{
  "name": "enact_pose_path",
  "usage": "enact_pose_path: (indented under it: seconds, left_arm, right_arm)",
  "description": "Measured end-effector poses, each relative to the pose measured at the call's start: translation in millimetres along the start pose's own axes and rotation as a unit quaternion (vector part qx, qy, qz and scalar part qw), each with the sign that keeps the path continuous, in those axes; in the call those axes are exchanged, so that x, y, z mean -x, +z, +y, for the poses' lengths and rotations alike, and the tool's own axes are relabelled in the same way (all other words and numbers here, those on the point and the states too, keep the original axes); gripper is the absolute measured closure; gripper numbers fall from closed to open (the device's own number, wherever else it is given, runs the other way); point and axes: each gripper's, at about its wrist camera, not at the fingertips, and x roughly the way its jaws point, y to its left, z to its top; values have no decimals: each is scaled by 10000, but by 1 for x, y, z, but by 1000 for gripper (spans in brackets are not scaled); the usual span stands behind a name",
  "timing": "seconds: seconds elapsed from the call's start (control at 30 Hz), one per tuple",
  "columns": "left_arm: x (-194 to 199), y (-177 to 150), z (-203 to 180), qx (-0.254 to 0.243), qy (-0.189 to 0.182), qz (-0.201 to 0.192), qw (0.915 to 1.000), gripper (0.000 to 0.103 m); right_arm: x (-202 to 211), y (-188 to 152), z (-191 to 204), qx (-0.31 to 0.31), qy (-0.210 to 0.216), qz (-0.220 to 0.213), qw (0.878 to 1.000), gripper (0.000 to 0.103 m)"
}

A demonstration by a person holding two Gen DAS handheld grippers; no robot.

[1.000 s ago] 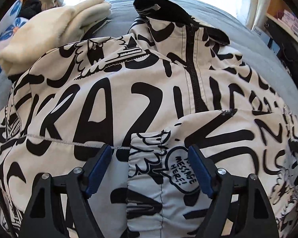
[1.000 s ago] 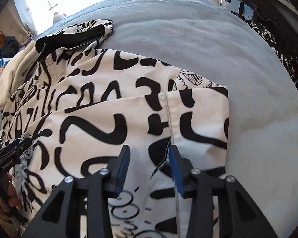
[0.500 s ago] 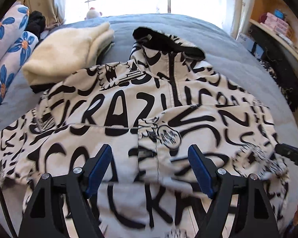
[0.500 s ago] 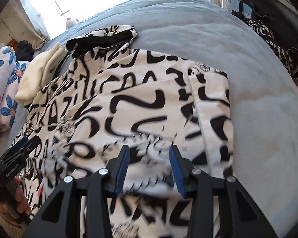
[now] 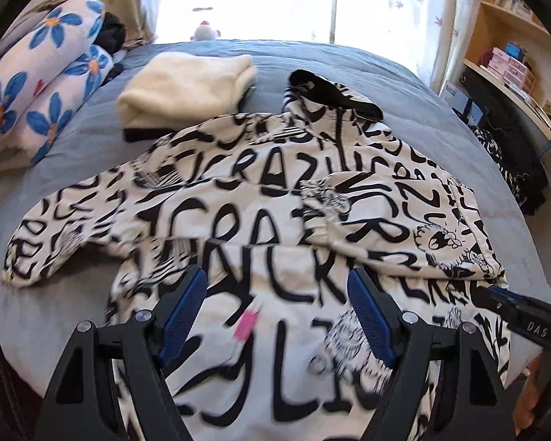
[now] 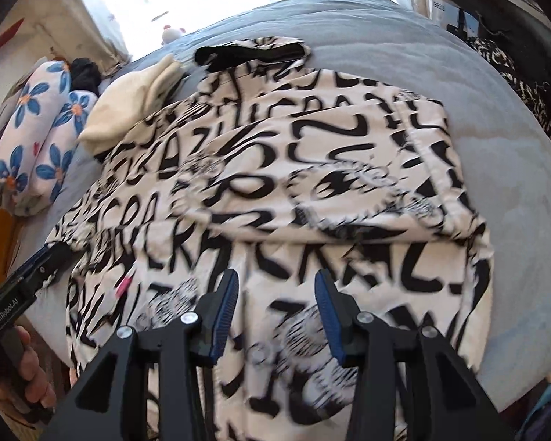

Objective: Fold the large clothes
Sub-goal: 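Move the left gripper to the other sleeve cuff and grasp it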

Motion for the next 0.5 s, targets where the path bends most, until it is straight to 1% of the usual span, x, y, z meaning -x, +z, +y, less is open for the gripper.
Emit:
enact_pose_path:
  seconds: [0.07,0.1,0.2,0.23,0.33,0.5]
  left_arm:
    - [9,-5,13,75,10,-15,10000,25]
    - [14,-8,20,120,21,-24,9999,25]
    - [26,-13,37,208,25,-58,9998,25]
    - [29,-14,43,247,14,-82,9997,25]
    - [39,-18,62,331,12,-152,9993,25]
    - [49,-23,103,617,71,-280,9977,25]
  right_arm:
    - [0,-7,12,75,0,17,10000,51]
    - [-1,-11,20,61,89,78,9999,51]
    - [1,-17,38,-14,532,247,9983,51]
    - [2,-19,45,38,532,209,9984,51]
    - [13,-22,74,412,349,-23,9985,51]
    - [25,-20,122,912,272,-364,9948,50]
